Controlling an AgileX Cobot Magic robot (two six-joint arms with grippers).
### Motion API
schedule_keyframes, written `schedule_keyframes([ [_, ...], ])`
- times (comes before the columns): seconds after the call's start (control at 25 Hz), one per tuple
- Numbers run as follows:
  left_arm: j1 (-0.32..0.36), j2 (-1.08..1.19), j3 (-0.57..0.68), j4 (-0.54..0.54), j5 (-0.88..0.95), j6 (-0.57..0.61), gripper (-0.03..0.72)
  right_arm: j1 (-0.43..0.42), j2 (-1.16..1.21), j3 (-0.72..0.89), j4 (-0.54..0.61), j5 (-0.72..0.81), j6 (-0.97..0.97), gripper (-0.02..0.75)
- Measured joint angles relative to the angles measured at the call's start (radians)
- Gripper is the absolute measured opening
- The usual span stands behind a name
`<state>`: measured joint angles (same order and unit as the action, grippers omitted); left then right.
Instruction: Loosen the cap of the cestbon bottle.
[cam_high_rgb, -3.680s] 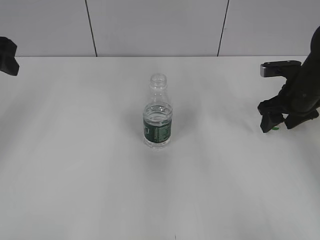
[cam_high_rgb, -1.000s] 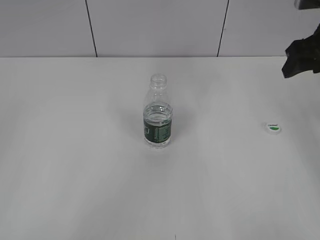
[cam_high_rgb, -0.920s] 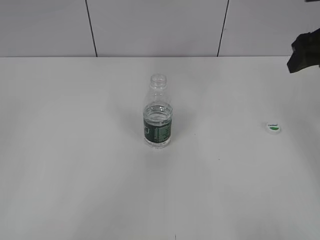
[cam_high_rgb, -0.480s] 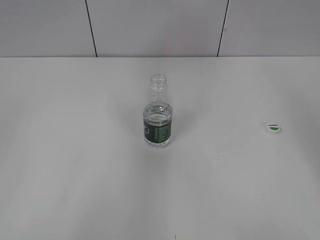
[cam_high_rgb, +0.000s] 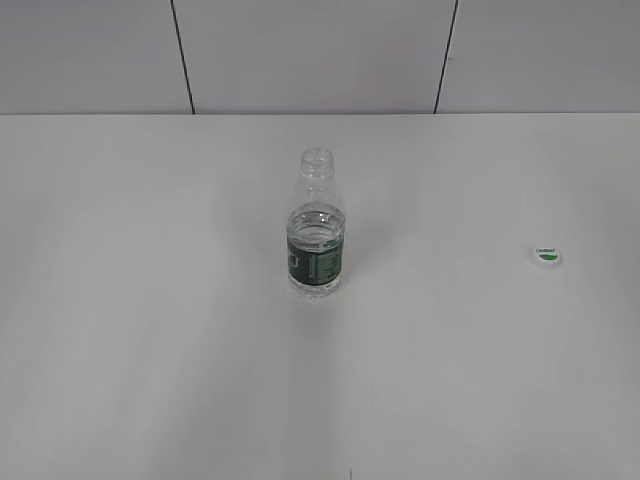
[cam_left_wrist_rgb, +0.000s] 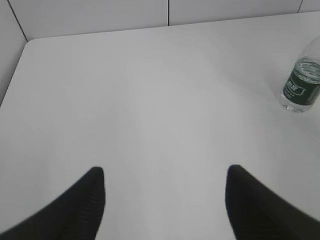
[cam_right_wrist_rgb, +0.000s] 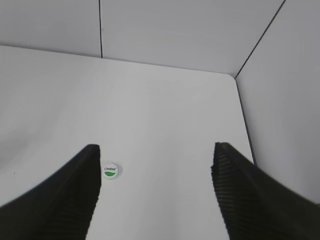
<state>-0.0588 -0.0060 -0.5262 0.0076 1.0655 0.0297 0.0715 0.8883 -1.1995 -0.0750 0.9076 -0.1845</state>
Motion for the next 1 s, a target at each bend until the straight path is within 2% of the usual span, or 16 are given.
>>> schedule_keyframes([
  [0.56,0.000,0.000,0.000,0.000,0.001,0.000,0.449,0.000,-0.572,0.339,-0.011,-0.036,0.003,0.530],
  [1.0,0.000,0.000,0.000,0.000,0.001,0.000,0.447,0.000,-0.878,0.514,-0.004,0.097,0.011,0.530],
])
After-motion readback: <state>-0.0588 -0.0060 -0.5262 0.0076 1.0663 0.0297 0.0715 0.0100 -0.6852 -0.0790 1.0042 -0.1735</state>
